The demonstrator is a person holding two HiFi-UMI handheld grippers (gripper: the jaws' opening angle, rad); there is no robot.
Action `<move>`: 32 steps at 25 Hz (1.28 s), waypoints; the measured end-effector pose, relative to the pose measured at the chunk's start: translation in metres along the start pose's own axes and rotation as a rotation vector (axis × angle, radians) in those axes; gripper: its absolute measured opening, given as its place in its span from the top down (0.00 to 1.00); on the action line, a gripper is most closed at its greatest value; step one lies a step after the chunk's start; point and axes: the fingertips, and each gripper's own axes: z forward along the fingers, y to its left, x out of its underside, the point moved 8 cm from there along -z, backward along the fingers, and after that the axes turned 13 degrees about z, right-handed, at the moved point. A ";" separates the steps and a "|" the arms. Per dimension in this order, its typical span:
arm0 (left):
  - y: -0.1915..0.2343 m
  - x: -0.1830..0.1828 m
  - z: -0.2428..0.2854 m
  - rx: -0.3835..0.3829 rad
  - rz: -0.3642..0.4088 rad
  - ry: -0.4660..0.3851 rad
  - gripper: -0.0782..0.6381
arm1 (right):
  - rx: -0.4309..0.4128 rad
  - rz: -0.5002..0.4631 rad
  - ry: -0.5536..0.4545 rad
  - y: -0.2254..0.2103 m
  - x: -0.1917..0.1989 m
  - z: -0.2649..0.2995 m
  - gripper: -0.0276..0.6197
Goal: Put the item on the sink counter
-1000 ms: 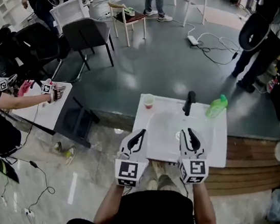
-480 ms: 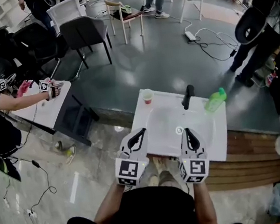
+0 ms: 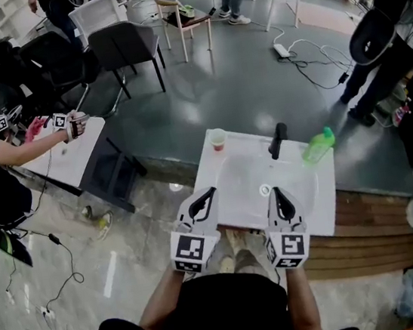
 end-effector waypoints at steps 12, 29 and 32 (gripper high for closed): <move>0.001 0.001 0.002 0.001 -0.003 0.005 0.89 | 0.006 0.003 0.001 -0.001 -0.004 0.001 0.96; -0.004 0.002 0.003 0.005 -0.001 0.009 0.89 | -0.006 -0.002 0.003 -0.004 -0.002 0.000 0.96; -0.004 0.001 0.003 0.006 -0.002 0.009 0.89 | -0.007 -0.001 0.002 -0.003 -0.005 0.000 0.96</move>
